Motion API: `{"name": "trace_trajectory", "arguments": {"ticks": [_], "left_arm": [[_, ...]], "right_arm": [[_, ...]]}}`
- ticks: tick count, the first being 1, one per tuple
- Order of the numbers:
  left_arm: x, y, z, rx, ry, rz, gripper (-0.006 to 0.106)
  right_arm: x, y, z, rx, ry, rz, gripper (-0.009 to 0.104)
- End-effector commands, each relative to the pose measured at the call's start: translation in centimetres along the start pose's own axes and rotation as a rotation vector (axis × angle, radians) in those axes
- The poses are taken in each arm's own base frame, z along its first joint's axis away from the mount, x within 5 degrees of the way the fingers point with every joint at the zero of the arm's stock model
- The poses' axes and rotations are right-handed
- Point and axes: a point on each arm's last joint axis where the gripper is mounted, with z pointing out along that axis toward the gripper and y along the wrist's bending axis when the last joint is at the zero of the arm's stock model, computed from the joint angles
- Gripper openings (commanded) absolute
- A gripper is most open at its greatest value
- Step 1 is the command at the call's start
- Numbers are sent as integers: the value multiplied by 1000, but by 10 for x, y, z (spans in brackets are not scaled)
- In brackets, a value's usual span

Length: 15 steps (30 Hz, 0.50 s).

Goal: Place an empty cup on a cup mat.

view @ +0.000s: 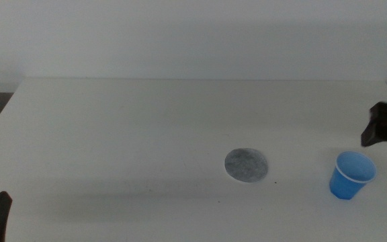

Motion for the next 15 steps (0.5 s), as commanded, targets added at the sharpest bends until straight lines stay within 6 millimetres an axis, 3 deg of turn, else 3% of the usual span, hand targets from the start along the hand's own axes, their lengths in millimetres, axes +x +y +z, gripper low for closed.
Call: {"name": "trace_trajectory", "arguments": {"ticks": [1,7,11,13,15], "left_arm": [[-1,0,0,4,-9,-10,94],[-1,0,0,4,-9,-10,94],[-1,0,0,4,-9,-10,94],[-1,0,0,4,-9,-10,94],[-1,0,0,4,-9,-10,94]], "right_arm": [[-9,-5,18,43,16,0,93],[-17,-10,72,101,130,17,90],[-19,-13,101,112,171,20,79],[-19,-13,110,116,185,21,58],[-20,-14,115,116,185,21,21]]}}
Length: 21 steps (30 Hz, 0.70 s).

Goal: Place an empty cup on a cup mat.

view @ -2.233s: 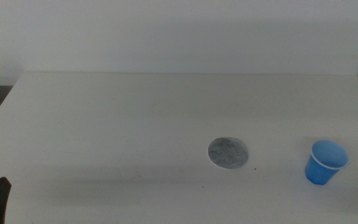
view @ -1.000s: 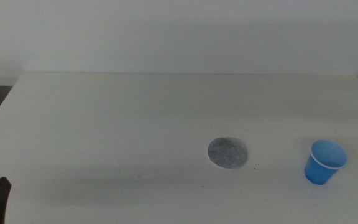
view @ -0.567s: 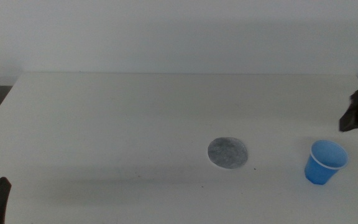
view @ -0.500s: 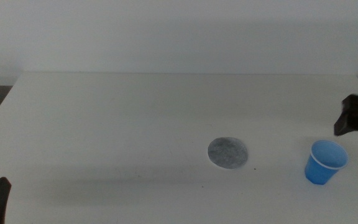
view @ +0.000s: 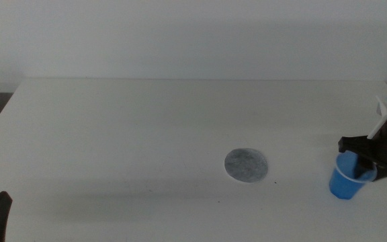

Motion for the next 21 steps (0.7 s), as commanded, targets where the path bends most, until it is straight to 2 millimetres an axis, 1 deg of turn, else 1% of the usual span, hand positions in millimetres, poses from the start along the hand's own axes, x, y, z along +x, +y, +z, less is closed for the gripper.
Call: {"name": "trace_trajectory", "arguments": {"ticks": [1,2,4,6,7,9,10,12,14,16,18,21], "left_arm": [[-1,0,0,4,-9,-10,94],[-1,0,0,4,-9,-10,94],[-1,0,0,4,-9,-10,94],[-1,0,0,4,-9,-10,94],[-1,0,0,4,-9,-10,94],[-1,0,0,4,-9,-10,94],[-1,0,0,4,-9,-10,94],[-1,0,0,4,-9,-10,94],[-1,0,0,4,-9,-10,94],[-1,0,0,4,-9,-10,94],[-1,0,0,4,-9,-10,94],[-1,0,0,4,-9,-10,94]], "right_arm": [[-5,-2,0,2,-30,-1,3],[-5,-2,-1,0,-38,0,-1],[-5,3,-11,-17,-68,-6,0],[-5,17,-28,-38,-104,-39,0],[-6,25,-36,-49,-121,-60,0],[-8,49,-53,-71,-146,-122,0],[-8,60,-57,-81,-149,-140,0],[-11,88,-66,-113,-177,-196,0],[-10,115,-70,-138,-185,-242,0],[-10,137,-71,-150,-175,-282,0],[-7,156,-66,-152,-151,-322,0],[-1,175,-52,-152,-125,-361,0]]}}
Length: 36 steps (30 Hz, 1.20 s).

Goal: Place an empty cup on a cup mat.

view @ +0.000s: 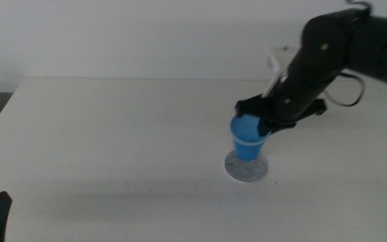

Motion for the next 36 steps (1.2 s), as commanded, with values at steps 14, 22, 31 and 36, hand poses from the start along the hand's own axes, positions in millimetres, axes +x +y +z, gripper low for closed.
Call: {"name": "trace_trajectory", "arguments": {"ticks": [14,22,31,36], "left_arm": [[-1,0,0,4,-9,-10,94],[-1,0,0,4,-9,-10,94],[-1,0,0,4,-9,-10,94],[-1,0,0,4,-9,-10,94]], "right_arm": [[-2,5,54,59,50,-1,0],[-2,4,54,76,54,0,11],[-3,4,27,73,13,-39,69],[-4,-3,-39,68,-134,-129,90]]}}
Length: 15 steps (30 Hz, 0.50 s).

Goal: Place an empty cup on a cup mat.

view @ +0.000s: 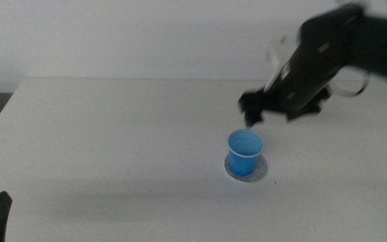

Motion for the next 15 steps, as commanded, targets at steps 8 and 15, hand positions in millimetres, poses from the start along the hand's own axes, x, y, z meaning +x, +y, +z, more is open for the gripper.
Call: {"name": "trace_trajectory", "arguments": {"ticks": [8,15], "left_arm": [[-1,0,0,4,-9,-10,94],[-1,0,0,4,-9,-10,94]], "right_arm": [[38,-75,-166,43,-402,86,91],[136,-92,-190,74,-711,91,91]]}}
